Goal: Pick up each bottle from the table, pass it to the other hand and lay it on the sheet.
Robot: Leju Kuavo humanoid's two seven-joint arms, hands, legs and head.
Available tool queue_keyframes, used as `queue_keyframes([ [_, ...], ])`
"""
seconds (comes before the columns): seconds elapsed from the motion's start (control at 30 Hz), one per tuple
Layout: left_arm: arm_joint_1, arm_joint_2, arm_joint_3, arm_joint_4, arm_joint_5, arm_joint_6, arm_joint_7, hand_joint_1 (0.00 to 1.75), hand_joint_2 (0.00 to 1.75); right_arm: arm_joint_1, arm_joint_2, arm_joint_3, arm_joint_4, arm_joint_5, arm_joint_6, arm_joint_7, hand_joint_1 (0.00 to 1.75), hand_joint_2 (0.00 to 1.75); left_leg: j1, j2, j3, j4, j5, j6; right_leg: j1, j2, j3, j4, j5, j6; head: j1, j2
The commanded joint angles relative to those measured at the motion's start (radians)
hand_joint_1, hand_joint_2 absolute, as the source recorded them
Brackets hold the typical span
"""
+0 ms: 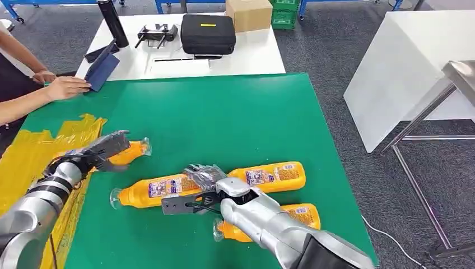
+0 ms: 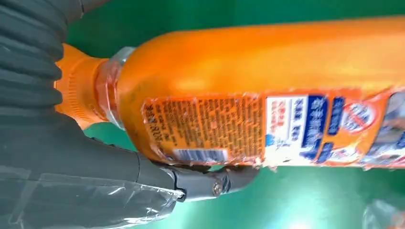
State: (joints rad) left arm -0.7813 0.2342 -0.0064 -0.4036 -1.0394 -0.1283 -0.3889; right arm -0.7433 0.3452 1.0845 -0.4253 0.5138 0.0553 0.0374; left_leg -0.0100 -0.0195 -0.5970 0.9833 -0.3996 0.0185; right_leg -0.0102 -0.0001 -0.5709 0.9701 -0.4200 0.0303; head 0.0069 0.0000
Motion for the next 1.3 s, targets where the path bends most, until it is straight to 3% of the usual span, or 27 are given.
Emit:
queue_keyframes([
  [0.03, 0.089, 0.016, 0.09, -0.192, 0.334, -0.237, -0.135, 0.0, 0.0, -0.027, 0.004, 0.008, 0.033, -0.024, -0.077, -0.011, 0.0, 1.75, 0.003, 0.005, 0.001, 0.003, -0.003, -0.003, 0.003, 0.002, 0.002, 0.001, -0.002, -0.002, 0.0, 0.0],
  [0.13, 0.174, 0.027, 0.023, -0.329, 0.545, -0.299, -0.125, 0.0, 0.0, -0.027, 0.004, 0.046, 0.016, -0.044, -0.087, 0.009, 0.0, 1.75, 0.002, 0.004, 0.0, 0.001, -0.002, -0.002, 0.002, 0.002, 0.0, 0.0, -0.001, -0.001, 0.0, 0.0],
  [0.27, 0.206, 0.032, -0.054, -0.398, 0.656, -0.293, -0.096, 0.0, 0.0, -0.023, 0.004, 0.089, 0.014, -0.071, -0.069, 0.03, 0.0, 1.75, 0.001, 0.002, -0.002, 0.001, -0.001, -0.002, 0.001, 0.0, -0.002, 0.0, -0.001, -0.001, 0.0, 0.0],
  [0.3, 0.208, 0.035, -0.074, -0.407, 0.683, -0.287, -0.087, 0.0, 0.0, -0.023, 0.004, 0.099, 0.016, -0.08, -0.071, 0.031, 0.65, 1.75, 0.002, 0.002, -0.002, 0.002, -0.002, -0.002, 0.002, 0.0, -0.001, 0.001, -0.001, -0.001, 0.0, 0.0],
  [0.33, 0.211, 0.036, -0.084, -0.415, 0.713, -0.292, -0.089, 0.0, 0.0, -0.023, 0.004, 0.111, 0.019, -0.085, -0.064, 0.031, 1.62, 1.75, 0.002, 0.001, -0.002, 0.001, -0.001, -0.002, 0.002, -0.001, -0.002, 0.0, -0.001, -0.001, 0.0, 0.0],
  [0.37, 0.213, 0.033, -0.088, -0.416, 0.712, -0.291, -0.088, 0.0, 0.0, -0.017, 0.004, 0.113, 0.02, -0.085, -0.063, 0.031, 1.75, 1.75, 0.002, 0.001, -0.002, 0.002, -0.002, -0.002, 0.002, -0.001, -0.001, 0.001, -0.002, -0.001, 0.0, 0.0],
  [0.63, 0.217, 0.049, -0.161, -0.488, 0.836, -0.269, -0.063, 0.0, 0.0, 0.01, 0.004, 0.214, 0.032, -0.107, 0.004, 0.08, 1.75, 1.75, 0.002, -0.001, -0.003, 0.001, -0.001, -0.002, 0.002, -0.001, -0.002, 0.0, -0.001, -0.001, 0.0, 0.0],
  [1.07, 0.209, 0.05, -0.179, -0.481, 0.857, -0.266, -0.061, 0.0, 0.0, 0.017, 0.004, 0.245, 0.036, -0.107, 0.035, 0.101, 1.75, 1.75, 0.002, 0.001, -0.001, 0.001, -0.001, -0.002, 0.002, -0.001, 0.0, -0.001, -0.001, -0.001, 0.0, 0.0],
  [1.23, 0.184, 0.011, -0.194, -0.49, 0.932, -0.275, -0.02, 0.0, 0.0, 0.058, 0.004, 0.296, 0.049, -0.097, 0.082, 0.153, 1.75, 1.75, 0.004, -0.002, 0.001, 0.002, -0.001, -0.003, 0.004, -0.005, 0.002, -0.001, -0.002, -0.002, 0.0, 0.0],
  [1.3, 0.246, -0.049, -0.095, -0.589, 1.01, -0.183, -0.031, 0.0, 0.0, 0.065, 0.004, 0.267, 0.07, -0.122, 0.036, 0.156, 1.75, 1.75, 0.003, -0.003, 0.003, -0.001, 0.0, -0.002, 0.003, -0.005, 0.003, -0.003, -0.001, -0.001, 0.0, 0.0],
])
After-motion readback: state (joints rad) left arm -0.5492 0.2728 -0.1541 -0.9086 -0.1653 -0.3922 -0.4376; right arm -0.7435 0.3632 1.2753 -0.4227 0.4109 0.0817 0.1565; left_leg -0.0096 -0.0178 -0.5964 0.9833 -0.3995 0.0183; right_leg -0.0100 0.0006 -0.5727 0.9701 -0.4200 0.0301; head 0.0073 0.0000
